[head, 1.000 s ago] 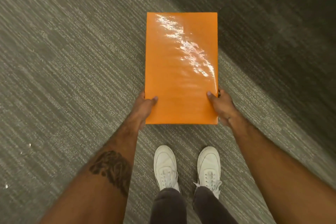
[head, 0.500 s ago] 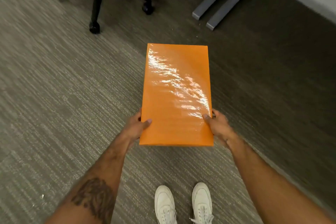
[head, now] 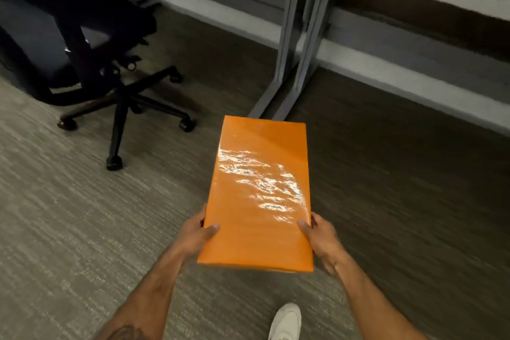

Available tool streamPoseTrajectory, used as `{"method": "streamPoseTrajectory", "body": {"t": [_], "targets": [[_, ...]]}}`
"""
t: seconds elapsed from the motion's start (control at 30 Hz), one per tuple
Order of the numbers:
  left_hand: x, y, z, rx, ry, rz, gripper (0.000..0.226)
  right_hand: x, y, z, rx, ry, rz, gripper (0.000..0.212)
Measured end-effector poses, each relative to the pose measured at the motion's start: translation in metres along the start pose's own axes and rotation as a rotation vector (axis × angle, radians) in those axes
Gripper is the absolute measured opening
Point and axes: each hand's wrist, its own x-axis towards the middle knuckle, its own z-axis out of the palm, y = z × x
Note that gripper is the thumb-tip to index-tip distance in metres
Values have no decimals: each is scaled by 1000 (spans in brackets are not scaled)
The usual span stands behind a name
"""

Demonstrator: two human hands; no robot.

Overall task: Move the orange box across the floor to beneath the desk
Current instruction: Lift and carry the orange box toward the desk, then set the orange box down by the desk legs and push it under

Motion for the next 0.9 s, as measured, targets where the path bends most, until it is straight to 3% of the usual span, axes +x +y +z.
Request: {"method": "streamPoseTrajectory", "body": {"t": [0.2,0.3,0.63,0.77,0.9], "targets": [[73,51,9,60,-126,-5,66,45,-36,-33,70,36,33,43],[103,68,12,15,-166,2,86,66,-50,-43,76,69,51,36],[235,112,6,192,-226,-7,36,150,-77,-38,168,159,90,29],[299,116,6,337,-283,104,53,199,-76,-33,187,170,119,30],[357,109,18,319,-355,94,59,252,-52,-32,226,183,104,31]]}}
